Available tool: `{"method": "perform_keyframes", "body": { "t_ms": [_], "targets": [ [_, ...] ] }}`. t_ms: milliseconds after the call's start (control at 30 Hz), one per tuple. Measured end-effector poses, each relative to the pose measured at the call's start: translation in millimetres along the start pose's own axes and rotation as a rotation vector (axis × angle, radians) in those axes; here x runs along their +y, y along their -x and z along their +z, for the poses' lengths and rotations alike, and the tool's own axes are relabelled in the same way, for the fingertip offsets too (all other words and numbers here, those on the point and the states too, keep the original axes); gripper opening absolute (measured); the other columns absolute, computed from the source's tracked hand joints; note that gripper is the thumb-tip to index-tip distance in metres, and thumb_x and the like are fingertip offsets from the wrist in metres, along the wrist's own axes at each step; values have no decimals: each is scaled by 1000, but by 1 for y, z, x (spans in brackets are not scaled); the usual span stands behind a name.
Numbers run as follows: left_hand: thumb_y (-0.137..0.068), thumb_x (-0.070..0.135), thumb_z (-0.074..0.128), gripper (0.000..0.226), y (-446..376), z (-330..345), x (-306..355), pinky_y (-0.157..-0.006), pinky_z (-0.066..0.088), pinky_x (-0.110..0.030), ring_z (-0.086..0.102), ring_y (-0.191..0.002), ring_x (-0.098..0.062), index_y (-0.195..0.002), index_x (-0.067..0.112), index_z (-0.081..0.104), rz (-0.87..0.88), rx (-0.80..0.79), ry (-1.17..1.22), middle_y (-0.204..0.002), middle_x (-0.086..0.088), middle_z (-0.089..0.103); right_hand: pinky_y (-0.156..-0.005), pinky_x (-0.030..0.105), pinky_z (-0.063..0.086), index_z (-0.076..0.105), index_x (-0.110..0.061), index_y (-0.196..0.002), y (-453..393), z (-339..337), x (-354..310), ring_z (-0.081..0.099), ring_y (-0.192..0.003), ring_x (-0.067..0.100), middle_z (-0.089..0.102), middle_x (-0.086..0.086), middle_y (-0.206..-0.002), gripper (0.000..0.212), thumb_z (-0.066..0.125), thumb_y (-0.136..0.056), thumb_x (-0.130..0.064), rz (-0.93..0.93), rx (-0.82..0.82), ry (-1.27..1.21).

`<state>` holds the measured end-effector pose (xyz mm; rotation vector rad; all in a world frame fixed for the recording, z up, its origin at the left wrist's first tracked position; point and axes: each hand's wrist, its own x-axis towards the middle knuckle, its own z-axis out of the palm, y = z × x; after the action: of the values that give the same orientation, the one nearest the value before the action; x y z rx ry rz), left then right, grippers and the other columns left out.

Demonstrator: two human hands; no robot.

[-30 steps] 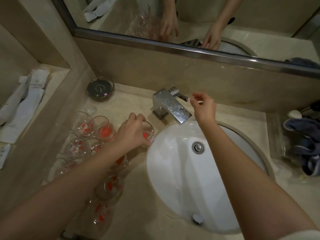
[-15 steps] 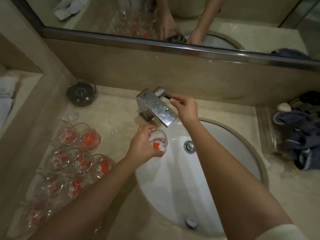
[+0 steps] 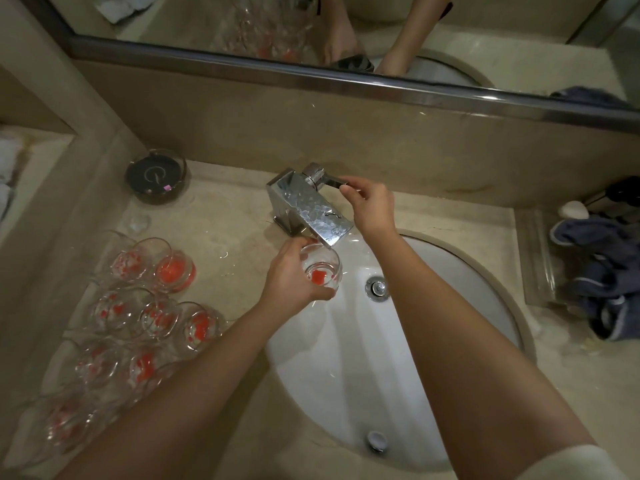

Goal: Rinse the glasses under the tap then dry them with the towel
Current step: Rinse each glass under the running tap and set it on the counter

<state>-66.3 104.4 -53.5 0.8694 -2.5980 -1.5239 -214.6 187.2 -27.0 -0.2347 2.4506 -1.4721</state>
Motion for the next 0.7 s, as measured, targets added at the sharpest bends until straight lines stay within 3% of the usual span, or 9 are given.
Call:
{"method": "perform_keyframes", "body": {
  "t_ms": [367,700],
  "targets": [
    [-52,13,95,75,1,-2,1,-83,49,-25,59,-103,-16,-109,30,49,-8,-21,27,-115,4,60,-87,22,40,70,-11,-118,-3,-1,-2,60,-109,20,70,8,-113,25,59,-95,-14,20,-13,22],
    [-51,15,95,75,-4,0,4,-79,45,-21,59,-103,-16,-111,26,52,-26,-35,40,-114,3,62,-87,26,41,71,-12,-116,-10,-4,0,60,-107,21,71,8,-110,24,60,-95,-14,7,-42,33]
  ]
}}
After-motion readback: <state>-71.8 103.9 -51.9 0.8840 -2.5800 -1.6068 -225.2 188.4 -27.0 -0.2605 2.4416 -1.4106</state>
